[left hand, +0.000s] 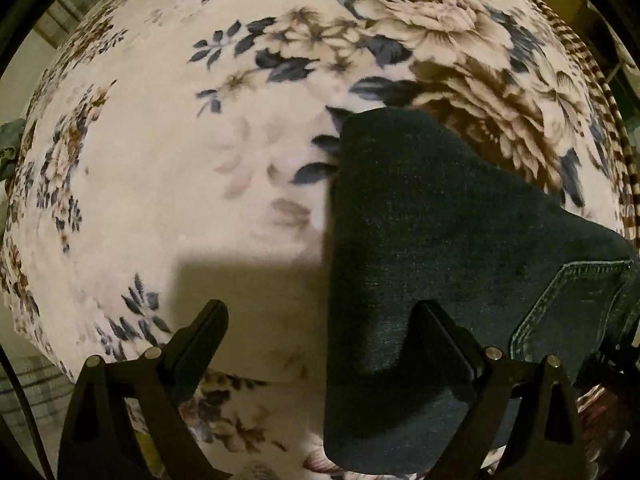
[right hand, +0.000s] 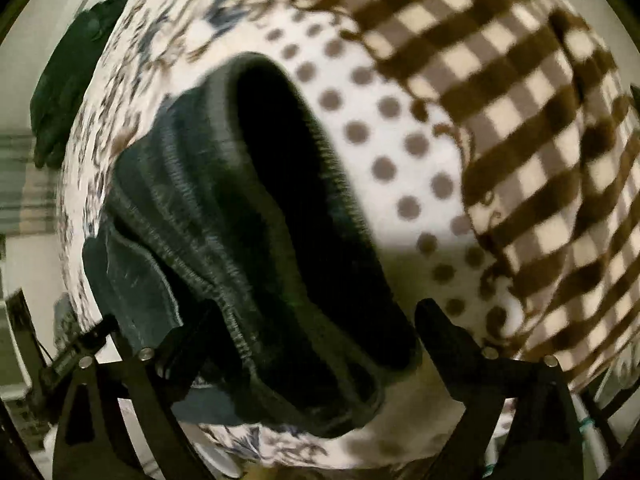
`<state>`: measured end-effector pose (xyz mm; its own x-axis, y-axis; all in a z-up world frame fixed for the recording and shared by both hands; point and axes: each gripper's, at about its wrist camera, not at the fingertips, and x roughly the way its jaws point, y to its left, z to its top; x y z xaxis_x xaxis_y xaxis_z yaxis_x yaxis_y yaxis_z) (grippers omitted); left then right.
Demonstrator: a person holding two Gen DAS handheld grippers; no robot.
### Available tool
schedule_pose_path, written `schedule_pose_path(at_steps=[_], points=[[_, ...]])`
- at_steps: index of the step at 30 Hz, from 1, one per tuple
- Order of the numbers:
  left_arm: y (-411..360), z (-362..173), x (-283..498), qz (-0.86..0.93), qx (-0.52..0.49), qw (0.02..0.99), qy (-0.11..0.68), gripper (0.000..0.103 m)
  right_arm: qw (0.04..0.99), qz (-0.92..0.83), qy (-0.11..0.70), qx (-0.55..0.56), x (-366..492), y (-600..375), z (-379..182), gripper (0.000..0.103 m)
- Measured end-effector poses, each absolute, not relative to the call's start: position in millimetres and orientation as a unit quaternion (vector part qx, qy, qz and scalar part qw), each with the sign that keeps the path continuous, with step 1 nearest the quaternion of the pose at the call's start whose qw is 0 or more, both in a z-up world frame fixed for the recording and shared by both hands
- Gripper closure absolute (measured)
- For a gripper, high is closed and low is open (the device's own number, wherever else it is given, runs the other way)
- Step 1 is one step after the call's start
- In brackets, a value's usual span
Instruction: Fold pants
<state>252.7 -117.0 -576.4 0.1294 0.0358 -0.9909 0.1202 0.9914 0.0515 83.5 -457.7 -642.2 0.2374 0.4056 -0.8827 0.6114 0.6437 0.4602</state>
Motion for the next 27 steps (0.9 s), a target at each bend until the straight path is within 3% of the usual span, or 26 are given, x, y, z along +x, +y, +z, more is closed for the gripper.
schedule_pose_path(at_steps=[8,15,17,21,22,27], points=[[-108,-599,248,-0.092,-0.044,0.713,0.694,0.006,0.638,-0.008,0.572,0.515,64,-471,-667,0.002],[-106,-620,247,-0.111,-0.096,0.699,0.7,0.008,0.64,0.019,0.548,0.538,69,-471,-672,0.001],[-111,-620,249,-0.117,-0.093,0.702,0.696,0.022,0.648,0.017,0.543,0.533,67,-471,-670,0.007],[-122,-602,248,-0.125,-0.061,0.723,0.677,0.067,0.656,0.015,0.533,0.534,58,-471,-663,0.039],[-124,-596,247,-0.126,-0.054,0.727,0.672,0.074,0.658,0.013,0.533,0.533,57,-469,-660,0.042],[-132,-572,241,-0.129,-0.029,0.743,0.656,0.085,0.665,0.009,0.533,0.524,58,-459,-640,0.051]])
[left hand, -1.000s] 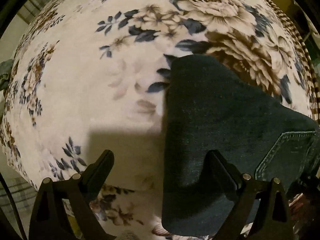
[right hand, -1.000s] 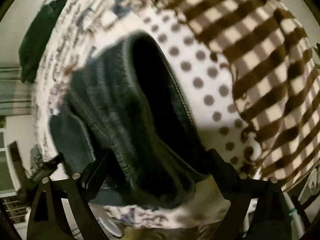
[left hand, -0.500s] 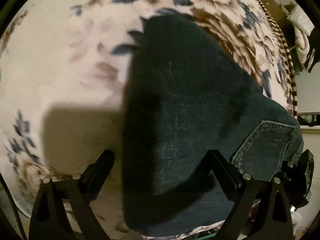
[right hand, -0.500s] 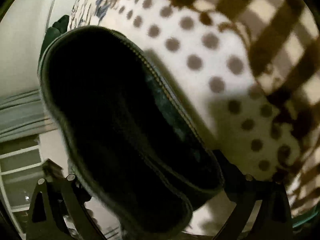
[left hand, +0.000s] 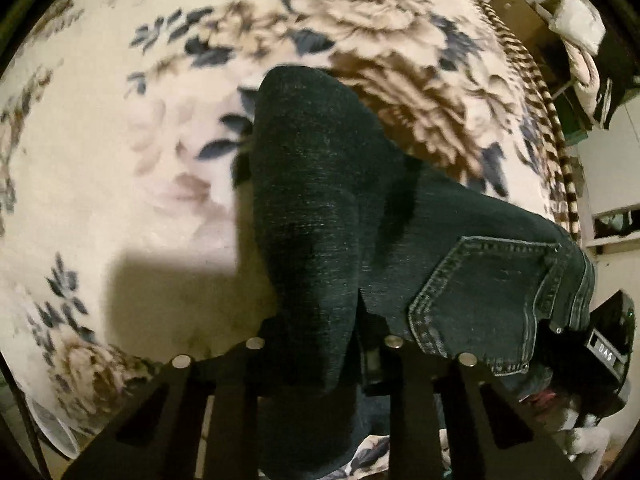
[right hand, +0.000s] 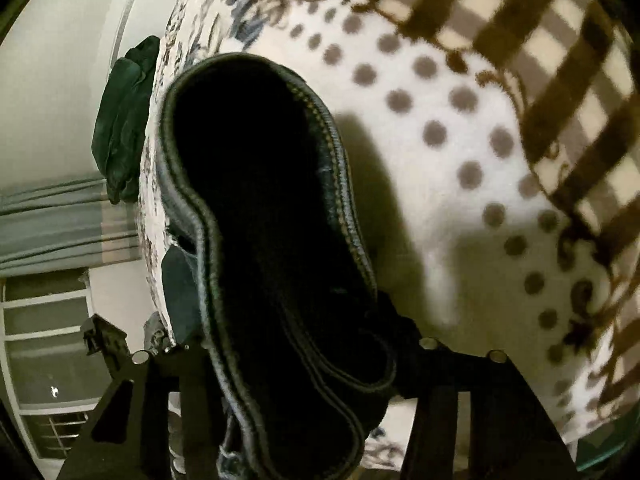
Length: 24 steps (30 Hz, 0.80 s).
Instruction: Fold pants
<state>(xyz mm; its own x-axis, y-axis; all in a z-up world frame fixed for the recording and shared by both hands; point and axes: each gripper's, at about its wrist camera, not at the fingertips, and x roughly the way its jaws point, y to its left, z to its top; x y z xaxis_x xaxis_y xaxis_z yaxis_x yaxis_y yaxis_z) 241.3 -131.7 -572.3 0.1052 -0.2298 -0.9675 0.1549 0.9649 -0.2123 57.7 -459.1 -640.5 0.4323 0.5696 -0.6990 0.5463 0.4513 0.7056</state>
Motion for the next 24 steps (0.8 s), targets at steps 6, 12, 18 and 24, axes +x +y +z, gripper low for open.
schedule_pose_path(at_steps=[6,12,18,24], points=[[-136,-542,241,-0.133,-0.004,0.759,0.637,0.087,0.68,0.028,0.531,0.504,64,-456,-601,0.058],[-127,-502,254,-0.128,-0.015,0.779,0.614,0.087,0.697,0.058,0.514,0.497,84,-451,-554,0.058],[-117,-471,288,-0.118,-0.024,0.8,0.588,0.087,0.713,0.083,0.498,0.487,137,-439,-514,0.058],[-98,-460,354,-0.119,-0.025,0.813,0.569,0.087,0.731,0.094,0.484,0.473,218,-412,-493,0.058]])
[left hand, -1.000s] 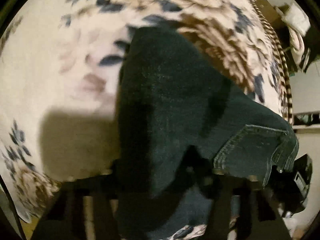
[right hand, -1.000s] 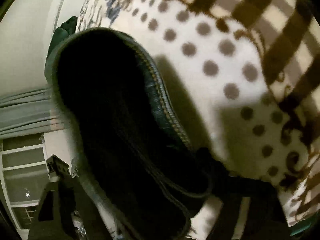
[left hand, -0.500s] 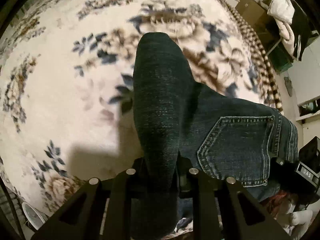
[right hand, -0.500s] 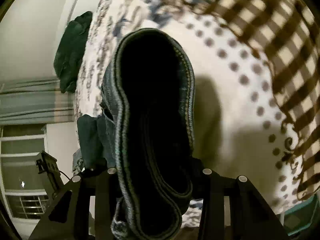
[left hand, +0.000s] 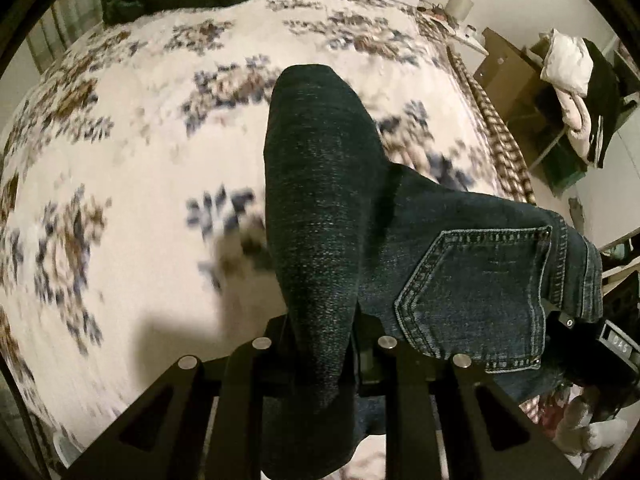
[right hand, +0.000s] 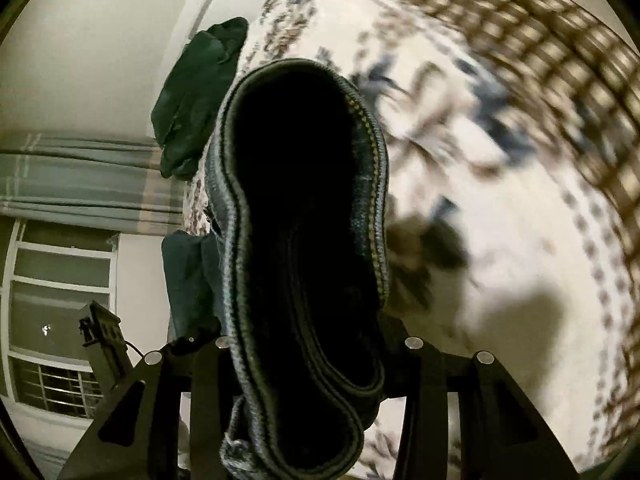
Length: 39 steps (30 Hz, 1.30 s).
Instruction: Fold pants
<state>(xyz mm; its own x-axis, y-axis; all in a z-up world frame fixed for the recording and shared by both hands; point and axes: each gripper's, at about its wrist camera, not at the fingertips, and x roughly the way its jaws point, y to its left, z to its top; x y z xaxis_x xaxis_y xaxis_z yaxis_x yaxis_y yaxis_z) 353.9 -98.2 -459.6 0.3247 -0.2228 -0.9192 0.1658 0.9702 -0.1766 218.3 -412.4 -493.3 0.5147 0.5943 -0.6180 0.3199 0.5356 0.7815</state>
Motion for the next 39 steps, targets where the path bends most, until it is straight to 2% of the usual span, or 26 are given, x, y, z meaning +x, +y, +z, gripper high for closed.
schedule_pose_path(at_steps=[9,18,27,35,36,38,39], points=[[-74,-476,477,-0.132,-0.011,0.818,0.559,0.087,0.742,0.092,0.47,0.469,351,-377,-504,0.058],[-55,-524,574,-0.127,-0.021,0.818,0.561,0.087,0.748,0.093,0.477,0.452,472,-359,-545,0.058],[-52,-538,585,-0.125,-0.025,0.811,0.57,0.087,0.741,0.094,0.494,0.446,496,-360,-562,0.058],[-55,-530,581,-0.125,-0.024,0.813,0.567,0.087,0.739,0.096,0.491,0.452,497,-366,-560,0.058],[-55,-528,581,-0.121,-0.026,0.813,0.568,0.086,0.738,0.096,0.491,0.452,495,-367,-560,0.058],[-56,-531,581,-0.104,-0.022,0.811,0.575,0.077,0.736,0.084,0.507,0.441,495,-368,-562,0.055],[-56,-532,582,-0.09,-0.01,0.81,0.579,0.067,0.738,0.069,0.519,0.427,502,-369,-565,0.043]])
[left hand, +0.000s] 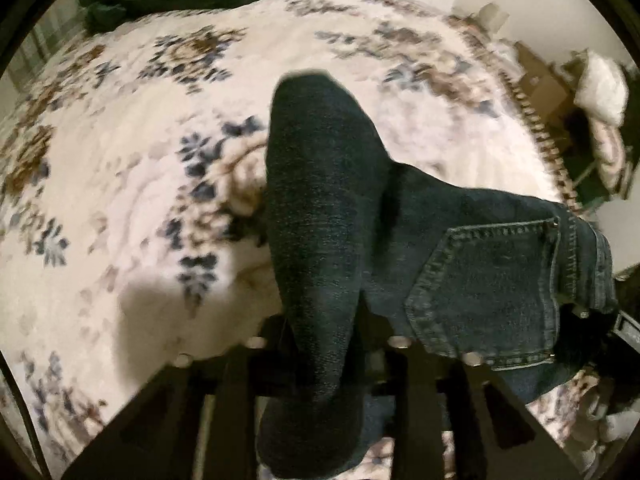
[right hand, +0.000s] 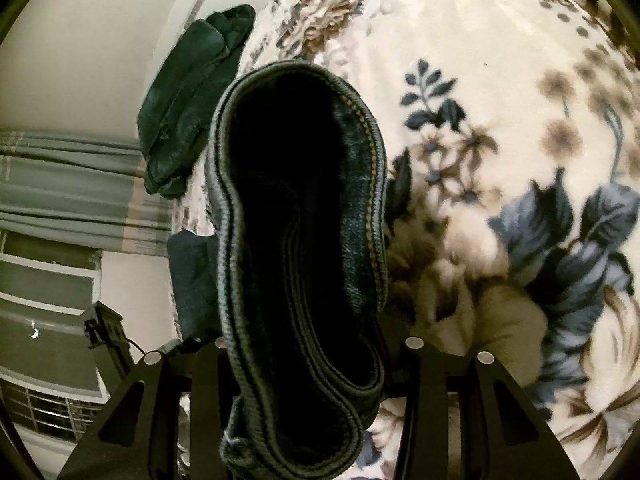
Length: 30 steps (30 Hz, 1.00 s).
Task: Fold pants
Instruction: 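Open both grippers and release the folded jeans on the bed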
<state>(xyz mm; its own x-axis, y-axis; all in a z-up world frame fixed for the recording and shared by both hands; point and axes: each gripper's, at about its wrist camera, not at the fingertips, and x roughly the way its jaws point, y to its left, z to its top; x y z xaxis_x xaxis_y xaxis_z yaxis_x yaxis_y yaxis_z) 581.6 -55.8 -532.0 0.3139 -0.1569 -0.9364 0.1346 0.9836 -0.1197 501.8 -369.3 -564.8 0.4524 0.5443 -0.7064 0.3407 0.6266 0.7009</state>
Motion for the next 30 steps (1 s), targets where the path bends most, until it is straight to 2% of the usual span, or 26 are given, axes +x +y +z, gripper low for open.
schedule_pose_path(at_steps=[1,2,3,4,7,12,20,25,30], points=[[-56,-534,581,-0.076,0.007,0.81,0.581,0.055,0.741,0.033,0.541,0.396,503,-371,-567,0.03],[-55,-536,580,-0.064,0.022,0.809,0.584,0.049,0.742,0.009,0.558,0.371,503,-372,-569,0.022],[-54,-537,578,-0.057,0.027,0.81,0.583,0.04,0.747,-0.006,0.565,0.351,502,-372,-568,0.009],[-52,-536,574,-0.052,0.029,0.812,0.581,0.031,0.753,-0.018,0.567,0.333,501,-372,-566,0.009],[-51,-537,566,-0.04,0.047,0.815,0.576,0.014,0.779,-0.042,0.573,0.251,497,-358,-552,0.007],[-57,-535,554,-0.023,0.078,0.815,0.574,0.014,0.817,-0.074,0.557,0.128,493,-324,-524,0.007],[-63,-497,527,-0.01,0.086,0.826,0.557,0.014,0.832,-0.1,0.54,0.084,469,-298,-481,0.007],[-64,-445,497,-0.007,0.082,0.838,0.539,0.014,0.841,-0.119,0.524,0.071,435,-290,-430,0.005],[-70,-372,455,-0.009,0.088,0.852,0.516,0.014,0.854,-0.141,0.498,0.058,389,-284,-353,0.004]])
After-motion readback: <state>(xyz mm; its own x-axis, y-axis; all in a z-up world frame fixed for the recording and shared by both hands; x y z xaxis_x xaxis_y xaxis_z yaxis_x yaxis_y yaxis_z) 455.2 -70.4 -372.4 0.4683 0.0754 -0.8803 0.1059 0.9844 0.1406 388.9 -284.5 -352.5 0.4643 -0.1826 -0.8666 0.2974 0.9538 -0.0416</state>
